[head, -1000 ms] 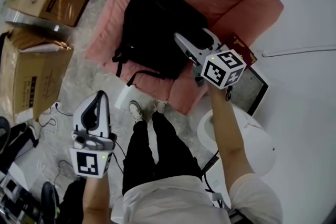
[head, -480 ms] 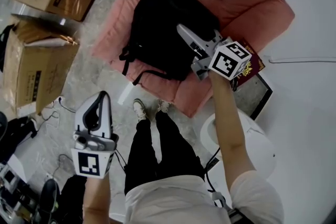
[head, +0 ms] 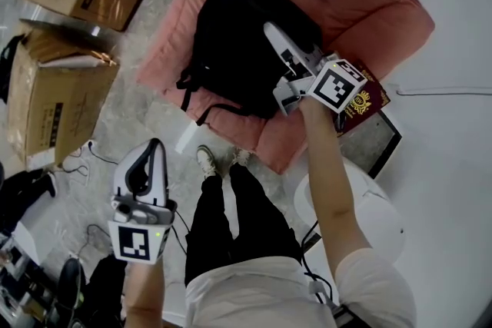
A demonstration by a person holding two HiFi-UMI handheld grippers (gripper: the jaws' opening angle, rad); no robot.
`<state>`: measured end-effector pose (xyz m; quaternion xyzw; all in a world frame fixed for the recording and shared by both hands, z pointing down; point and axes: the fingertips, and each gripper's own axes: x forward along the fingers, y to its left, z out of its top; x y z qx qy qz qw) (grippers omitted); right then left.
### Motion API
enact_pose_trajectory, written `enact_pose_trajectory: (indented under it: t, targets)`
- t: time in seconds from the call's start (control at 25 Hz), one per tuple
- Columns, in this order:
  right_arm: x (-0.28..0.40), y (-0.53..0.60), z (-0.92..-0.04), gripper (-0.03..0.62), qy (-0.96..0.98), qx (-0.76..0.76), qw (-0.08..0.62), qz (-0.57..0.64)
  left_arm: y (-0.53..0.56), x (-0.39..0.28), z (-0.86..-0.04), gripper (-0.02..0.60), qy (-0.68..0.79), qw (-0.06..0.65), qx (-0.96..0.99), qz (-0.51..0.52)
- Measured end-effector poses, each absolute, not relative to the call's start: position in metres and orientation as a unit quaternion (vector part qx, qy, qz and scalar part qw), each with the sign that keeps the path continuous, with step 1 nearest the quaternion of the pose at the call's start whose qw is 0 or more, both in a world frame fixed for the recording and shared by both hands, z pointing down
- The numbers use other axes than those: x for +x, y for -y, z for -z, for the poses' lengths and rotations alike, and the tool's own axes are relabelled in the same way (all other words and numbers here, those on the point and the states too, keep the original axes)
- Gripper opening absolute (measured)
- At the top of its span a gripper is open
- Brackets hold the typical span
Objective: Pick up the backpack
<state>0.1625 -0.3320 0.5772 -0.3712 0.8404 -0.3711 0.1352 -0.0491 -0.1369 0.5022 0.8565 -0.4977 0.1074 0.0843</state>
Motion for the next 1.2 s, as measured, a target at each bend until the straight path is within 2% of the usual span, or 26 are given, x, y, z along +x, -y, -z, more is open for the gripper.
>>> enact_pose_trajectory:
  t: [0.12,0.32,0.52,0.56,0.8,1.2]
  targets:
    - [0.163,0.336,-0.569,0.241,-0.841,-0.353,0.174,0.373,0.137,-0.047,-0.504,0.011,0.499,0.087,0.856,-0.109]
    - [0.16,0.35,-0.578,0.229,-0.835,-0.364,0.169,0.376,0.134,-0.042,-0.506,0.011,0.498,0.089,0.856,-0.108]
    - [0.169,0.359,-0.602,0.057,-0.804,-0.425,0.148,0.389,0.129,-0.038,-0.507,0.011,0.5,0.091,0.854,-0.111]
    - [0.169,0.358,-0.601,0.048,-0.803,-0.422,0.151,0.393,0.128,-0.039,-0.508,0.011,0.501,0.092,0.853,-0.112]
    - [0.162,0.35,-0.588,0.04,-0.817,-0.371,0.173,0.405,0.125,-0.042,-0.508,0.011,0.506,0.093,0.85,-0.111]
    - [0.159,0.333,-0.569,0.038,-0.852,-0.382,0.122,0.338,0.12,-0.044,-0.507,0.011,0.507,0.097,0.849,-0.108]
